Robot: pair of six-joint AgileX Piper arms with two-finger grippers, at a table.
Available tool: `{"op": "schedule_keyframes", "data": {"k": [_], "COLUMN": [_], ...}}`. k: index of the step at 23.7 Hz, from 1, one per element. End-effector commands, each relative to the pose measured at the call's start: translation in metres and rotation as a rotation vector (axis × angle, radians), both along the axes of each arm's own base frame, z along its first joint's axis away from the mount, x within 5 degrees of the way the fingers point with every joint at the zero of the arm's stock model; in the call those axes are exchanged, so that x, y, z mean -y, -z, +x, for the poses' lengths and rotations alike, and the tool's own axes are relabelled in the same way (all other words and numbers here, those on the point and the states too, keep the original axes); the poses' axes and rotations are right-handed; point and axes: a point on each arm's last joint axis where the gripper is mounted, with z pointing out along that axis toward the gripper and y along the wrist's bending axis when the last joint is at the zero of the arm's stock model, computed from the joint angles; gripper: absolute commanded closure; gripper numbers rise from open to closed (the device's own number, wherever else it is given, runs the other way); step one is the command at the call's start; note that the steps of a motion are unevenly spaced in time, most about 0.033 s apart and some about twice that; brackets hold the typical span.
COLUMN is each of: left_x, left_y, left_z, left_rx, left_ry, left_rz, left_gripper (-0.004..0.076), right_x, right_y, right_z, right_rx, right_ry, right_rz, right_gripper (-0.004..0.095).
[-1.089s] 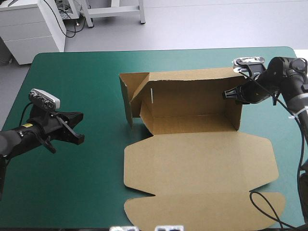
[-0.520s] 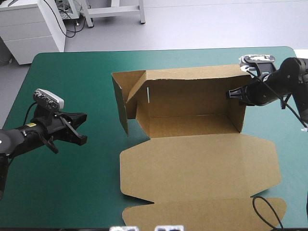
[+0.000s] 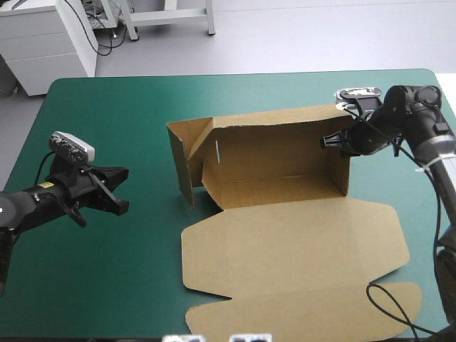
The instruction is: Fold the box
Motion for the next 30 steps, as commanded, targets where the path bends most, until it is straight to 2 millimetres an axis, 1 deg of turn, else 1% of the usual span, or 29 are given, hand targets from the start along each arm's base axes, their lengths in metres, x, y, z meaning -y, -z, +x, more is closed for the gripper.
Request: {"op": "schedule_keyframes", "data": {"k": [1, 6, 9, 13, 20, 22, 24, 25, 26, 28, 30], "left_x": [0.002, 0.002, 0.002, 0.002, 0.003, 0.003, 0.003, 0.003, 0.003, 0.005, 0.007], "left_y": [-0.014, -0.014, -0.014, -0.014, -0.014, -0.014, -0.015, -0.015, -0.015, -0.015, -0.016], "left_z": [0.001, 0.001, 0.001, 0.001, 0.001, 0.0, 0.0, 0.0, 0.0, 0.0, -0.001], "left_rx": [0.064, 0.065, 0.066, 0.066, 0.064, 0.063, 0.064, 0.059, 0.058, 0.053, 0.048], "left_ry": [-0.016, -0.016, -0.016, -0.016, -0.014, -0.013, -0.014, -0.018, -0.017, -0.006, 0.006], "left_rz": [-0.041, -0.047, -0.05, -0.05, -0.051, -0.051, -0.06, -0.07, -0.072, -0.088, -0.112], "left_gripper": [0.0718, 0.0718, 0.0718, 0.0718, 0.0718, 0.0718, 0.0718, 0.0718, 0.0718, 0.0718, 0.0718], "right_x": [-0.002, -0.004, -0.006, -0.007, -0.006, -0.006, -0.007, -0.008, -0.008, -0.011, -0.013], "right_y": [-0.015, 0.0, 0.012, 0.027, 0.023, 0.027, 0.036, 0.044, 0.049, 0.055, 0.055], "right_z": [0.012, 0.035, 0.044, 0.052, 0.067, 0.073, 0.079, 0.083, 0.085, 0.09, 0.092], "right_rx": [0.162, 0.224, 0.209, 0.168, 0.329, 0.351, 0.34, 0.326, 0.315, 0.3, 0.301], "right_ry": [0.017, 0.045, 0.053, 0.055, 0.091, 0.101, 0.105, 0.1, 0.101, 0.084, 0.061], "right_rz": [0.032, 0.05, 0.066, 0.07, 0.083, 0.086, 0.09, 0.089, 0.092, 0.105, 0.123], "right_gripper": [0.0914, 0.0914, 0.0914, 0.0914, 0.0914, 0.0914, 0.0913, 0.0911, 0.0905, 0.0851, 0.0754]}}
